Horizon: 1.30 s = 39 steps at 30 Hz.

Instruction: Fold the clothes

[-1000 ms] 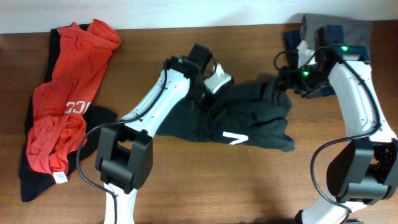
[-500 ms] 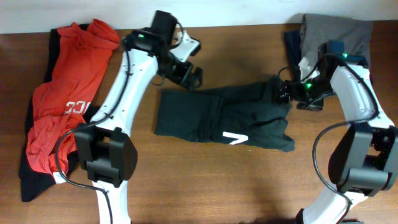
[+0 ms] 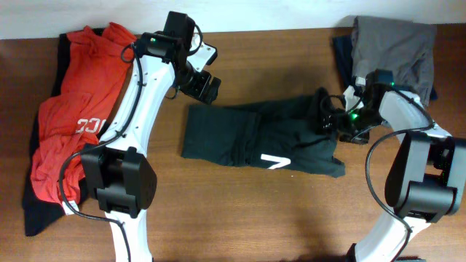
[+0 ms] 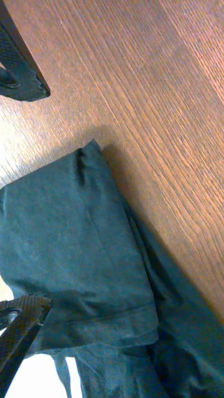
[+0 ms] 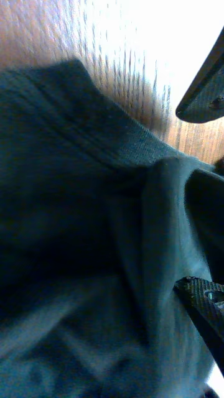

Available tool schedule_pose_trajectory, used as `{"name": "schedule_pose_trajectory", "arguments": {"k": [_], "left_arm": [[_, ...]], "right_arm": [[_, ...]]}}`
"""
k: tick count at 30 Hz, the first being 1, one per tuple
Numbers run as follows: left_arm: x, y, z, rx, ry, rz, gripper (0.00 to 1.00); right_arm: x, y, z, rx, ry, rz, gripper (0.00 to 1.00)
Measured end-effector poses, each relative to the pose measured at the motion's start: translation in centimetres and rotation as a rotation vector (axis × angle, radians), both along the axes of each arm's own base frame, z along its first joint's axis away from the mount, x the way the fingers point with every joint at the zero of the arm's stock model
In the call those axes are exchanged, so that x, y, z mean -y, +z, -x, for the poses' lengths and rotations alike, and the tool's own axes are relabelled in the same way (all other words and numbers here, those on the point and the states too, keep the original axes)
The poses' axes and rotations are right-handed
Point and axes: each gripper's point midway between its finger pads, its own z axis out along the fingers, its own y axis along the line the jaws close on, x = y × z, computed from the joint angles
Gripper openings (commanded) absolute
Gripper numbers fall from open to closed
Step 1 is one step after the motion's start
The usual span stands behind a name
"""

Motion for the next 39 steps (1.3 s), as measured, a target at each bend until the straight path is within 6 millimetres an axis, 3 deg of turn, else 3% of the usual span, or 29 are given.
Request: {"name": "schedule_pose_trajectory", "arguments": {"k": [2, 7, 9, 10, 14, 16, 17, 23, 30, 34, 39], "left_arm": [[-0.2, 0.0, 0.0, 0.002, 0.004, -0.013, 0.99], [-0.5, -0.1, -0.1, 0.005, 0.008, -0.025, 0.99], [-0.6, -0.1, -0.1, 0.007, 0.011, -0.035, 0.99], [-0.7, -0.1, -0.2, 0.008, 0.013, -0.039, 0.99], [-1.0, -0.1, -0.2, 0.013, 0.018, -0.056, 0.99], [-1.1, -0.2, -0.3, 0.015, 0.020, -0.063, 0.99], [-1.2, -0.2, -0.3, 0.016, 0.021, -0.067, 0.99], [-2.1, -0.2, -0.6, 0.030, 0.038, -0.119, 0.99], [-4.1, -0.2, -1.1, 0.035, 0.082, -0.142, 0.99], [-6.8, -0.2, -1.7, 0.032, 0.139, -0.149, 0.99], [-10.1, -0.2, -2.1, 0.028, 0.207, -0.154, 0.99]], "right_arm": [[-0.2, -1.2, 0.7, -0.017, -0.006, -0.009, 0.84], [-1.0, -1.1, -0.4, 0.055, -0.021, -0.059, 0.82], [-1.5, -1.0, -0.8, 0.089, -0.031, -0.092, 0.77], [-1.8, -1.1, -1.1, 0.110, -0.038, -0.111, 0.71], [-3.1, -1.6, -1.2, 0.140, -0.046, -0.166, 0.23], [-3.9, -2.2, -0.6, 0.123, -0.043, -0.189, 0.06], [-4.0, -2.3, -0.5, 0.112, -0.052, -0.197, 0.04], [-2.8, -2.3, -0.3, 0.106, -0.100, -0.223, 0.04], [1.4, -1.6, 1.4, 0.034, -0.189, -0.215, 0.04], [2.1, 1.2, 0.8, 0.048, -0.145, -0.191, 0.04], [0.8, 5.3, -0.8, 0.091, -0.055, -0.171, 0.04]]}}
